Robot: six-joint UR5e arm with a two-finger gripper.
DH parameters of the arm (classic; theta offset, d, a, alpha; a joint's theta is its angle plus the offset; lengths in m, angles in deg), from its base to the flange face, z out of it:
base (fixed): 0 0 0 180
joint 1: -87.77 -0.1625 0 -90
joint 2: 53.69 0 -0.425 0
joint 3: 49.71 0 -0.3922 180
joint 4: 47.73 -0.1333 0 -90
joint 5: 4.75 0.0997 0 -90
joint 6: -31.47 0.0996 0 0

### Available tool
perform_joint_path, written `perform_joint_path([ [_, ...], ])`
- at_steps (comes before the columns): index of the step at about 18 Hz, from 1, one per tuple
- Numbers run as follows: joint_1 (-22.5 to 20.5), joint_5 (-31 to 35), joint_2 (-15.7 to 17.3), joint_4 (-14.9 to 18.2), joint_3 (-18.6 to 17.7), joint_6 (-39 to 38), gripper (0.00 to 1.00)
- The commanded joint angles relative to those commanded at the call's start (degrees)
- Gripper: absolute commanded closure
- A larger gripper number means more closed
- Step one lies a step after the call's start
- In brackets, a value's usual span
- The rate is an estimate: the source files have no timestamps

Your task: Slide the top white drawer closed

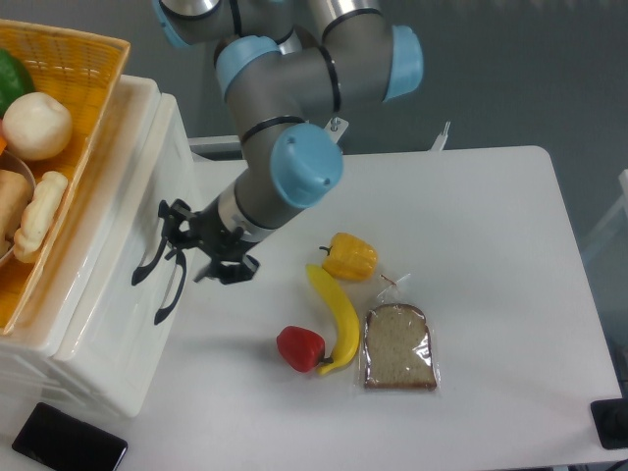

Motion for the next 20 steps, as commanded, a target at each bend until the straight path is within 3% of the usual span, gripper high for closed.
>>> perform_joint_path([
  [4,-4.3,2.6,-1.8,-7.8,0.1,0.2,0.0],
  [7,-7.0,9.8,-3.1,-12.0,0.2,3.9,0.0],
  [10,-7.4,22.4,-4.7,-12.0,0.2,13.9,0.0],
  [16,-13.2,24.1,-6.6,-12.0,1.0,39.5,0.0],
  [20,-14.0,28.5,-7.5,-11.9,1.8,41.5,0.0],
])
